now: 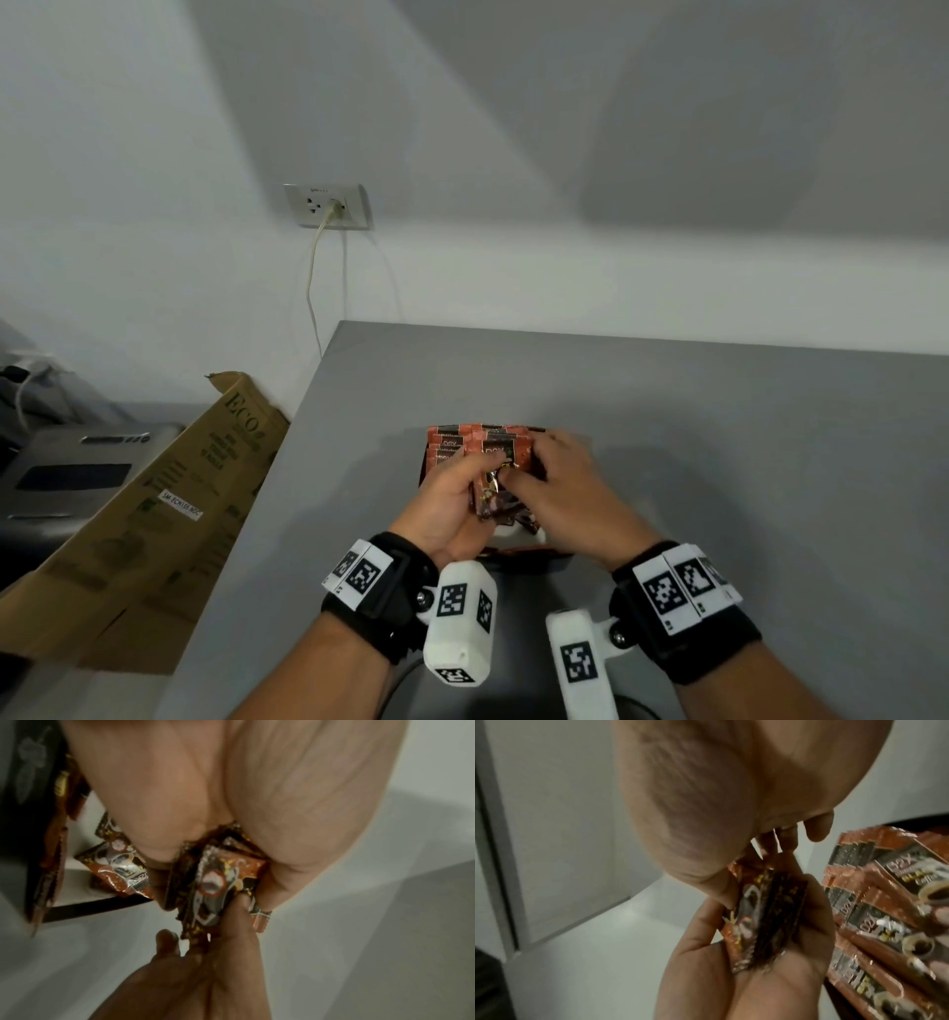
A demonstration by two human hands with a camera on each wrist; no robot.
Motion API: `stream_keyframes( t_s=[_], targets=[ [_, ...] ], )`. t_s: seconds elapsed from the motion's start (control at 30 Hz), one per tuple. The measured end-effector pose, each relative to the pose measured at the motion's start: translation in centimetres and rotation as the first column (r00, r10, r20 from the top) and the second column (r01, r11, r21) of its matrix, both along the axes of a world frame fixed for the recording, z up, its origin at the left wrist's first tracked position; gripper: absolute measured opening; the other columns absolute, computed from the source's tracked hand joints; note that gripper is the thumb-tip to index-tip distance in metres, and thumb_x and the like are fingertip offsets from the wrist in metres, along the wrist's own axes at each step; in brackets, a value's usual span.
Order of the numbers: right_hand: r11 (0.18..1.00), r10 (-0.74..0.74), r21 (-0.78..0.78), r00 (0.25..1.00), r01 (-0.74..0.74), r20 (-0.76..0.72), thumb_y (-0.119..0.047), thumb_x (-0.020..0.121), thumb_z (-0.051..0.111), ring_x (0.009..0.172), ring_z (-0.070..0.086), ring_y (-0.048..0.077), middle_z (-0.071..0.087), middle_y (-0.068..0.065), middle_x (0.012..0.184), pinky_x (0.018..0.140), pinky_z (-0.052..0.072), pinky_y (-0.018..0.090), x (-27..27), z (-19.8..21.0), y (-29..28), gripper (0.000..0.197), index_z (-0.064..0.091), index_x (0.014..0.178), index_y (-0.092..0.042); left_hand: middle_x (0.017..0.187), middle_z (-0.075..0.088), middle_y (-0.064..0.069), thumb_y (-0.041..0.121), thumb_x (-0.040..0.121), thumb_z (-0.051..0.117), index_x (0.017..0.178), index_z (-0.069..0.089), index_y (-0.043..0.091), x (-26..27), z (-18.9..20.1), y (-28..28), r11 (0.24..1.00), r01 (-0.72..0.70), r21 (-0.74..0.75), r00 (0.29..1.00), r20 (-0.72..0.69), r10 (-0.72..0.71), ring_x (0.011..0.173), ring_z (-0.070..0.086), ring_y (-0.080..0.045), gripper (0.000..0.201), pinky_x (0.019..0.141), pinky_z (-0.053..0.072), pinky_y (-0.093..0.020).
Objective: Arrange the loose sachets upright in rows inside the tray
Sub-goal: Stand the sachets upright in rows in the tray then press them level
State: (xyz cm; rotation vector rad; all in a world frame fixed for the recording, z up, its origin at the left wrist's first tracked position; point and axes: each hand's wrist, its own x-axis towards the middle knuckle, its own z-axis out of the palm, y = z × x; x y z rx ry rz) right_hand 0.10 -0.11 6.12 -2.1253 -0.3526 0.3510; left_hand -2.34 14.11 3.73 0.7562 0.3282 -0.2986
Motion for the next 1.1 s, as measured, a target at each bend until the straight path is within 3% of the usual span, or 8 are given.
stream_keyframes(
  t_s=[0.1,0.2,0.33,0.5,0.63,0.73,0.87,1.1],
  targets=[
    [0.997,0.071,-0.032,0.997,-0.070,0.033,-0.043,0.082,0.075,0.138,0.029,0.004,0.025,-0.015,0.150,0.115,0.033,0.027,0.1,0.7,-0.7,0.088,0.026,0.155,-0.030,0.118,0.061,-0.030,0.008,0.081,0.065,0.137,0.046,-0.009,0.1,-0.2,0.2,1.000,-0.014,0.006,0.999,-0.028,0.014,0.094,0.069,-0.036,0.062,0.074,0.059,-0.042],
    [0.928,0.323,-0.242,0.936,-0.284,0.142,-0.046,0.065,0.086,0.144,0.010,-0.003,0.015,-0.019,0.158,0.120,0.015,0.024,0.4,1.4,-0.8,0.116,0.017,0.158,-0.029,0.108,0.064,-0.027,0.001,0.078,0.063,0.132,0.050,-0.007,0.1,-0.3,0.3,1.000,0.003,-0.021,1.000,-0.010,-0.003,0.089,0.069,-0.035,0.056,0.073,0.059,-0.043],
    [0.894,0.379,-0.352,0.886,-0.276,0.268,-0.040,0.071,0.079,0.132,0.034,0.006,0.040,-0.013,0.143,0.116,0.031,0.037,1.0,0.9,-0.5,0.091,0.032,0.148,-0.031,0.099,0.065,-0.022,-0.004,0.066,0.059,0.118,0.056,0.002,-0.4,-0.2,0.1,0.991,0.108,-0.080,0.992,0.073,-0.102,0.088,0.067,-0.036,0.052,0.077,0.055,-0.046],
    [0.886,0.418,-0.315,0.881,-0.341,0.221,-0.039,0.064,0.085,0.126,0.035,0.004,0.043,-0.015,0.135,0.111,0.031,0.027,0.6,1.3,-0.5,0.095,0.035,0.145,-0.034,0.098,0.067,-0.022,-0.003,0.060,0.068,0.107,0.066,0.001,-0.8,-0.2,-0.4,0.993,0.111,-0.037,0.986,0.126,-0.106,0.091,0.068,-0.033,0.048,0.080,0.055,-0.042],
    [0.886,0.428,-0.304,0.869,-0.350,0.246,-0.040,0.065,0.086,0.129,0.037,0.005,0.045,-0.014,0.142,0.114,0.027,0.027,0.2,0.9,-0.5,0.093,0.038,0.145,-0.035,0.108,0.070,-0.020,-0.004,0.061,0.071,0.135,0.050,0.017,-0.7,-0.2,-0.6,0.998,0.036,-0.042,0.993,0.113,-0.031,0.098,0.070,-0.032,0.079,0.079,0.059,-0.042],
    [0.908,0.392,-0.264,0.881,-0.324,0.264,-0.038,0.065,0.084,0.121,0.038,0.001,0.046,-0.017,0.134,0.109,0.029,0.023,0.0,0.7,-0.4,0.085,0.041,0.138,-0.036,0.107,0.070,-0.020,-0.002,0.055,0.075,0.142,0.043,0.020,-0.7,-0.3,-0.6,0.998,0.022,-0.061,0.989,0.146,-0.013,0.096,0.070,-0.031,0.096,0.079,0.060,-0.041],
    [0.913,0.375,-0.277,0.882,-0.299,0.286,-0.046,0.064,0.077,0.117,0.042,0.002,0.048,-0.019,0.125,0.109,0.036,0.032,-0.1,0.3,-0.1,0.075,0.043,0.130,-0.037,0.104,0.070,-0.020,-0.001,0.056,0.076,0.143,0.043,0.020,-0.6,-0.3,-0.4,0.995,0.032,-0.093,0.987,0.161,-0.017,0.092,0.071,-0.031,0.095,0.076,0.060,-0.040],
    [0.914,0.372,-0.288,0.870,-0.284,0.324,-0.047,0.063,0.078,0.118,0.044,0.002,0.049,-0.024,0.124,0.109,0.036,0.033,0.0,0.0,0.0,0.076,0.041,0.129,-0.042,0.104,0.064,-0.021,-0.002,0.059,0.074,0.138,0.046,0.012,-0.3,-0.5,-0.2,0.995,0.022,-0.102,0.993,0.117,-0.010,0.090,0.068,-0.032,0.084,0.075,0.058,-0.041]
  ],
)
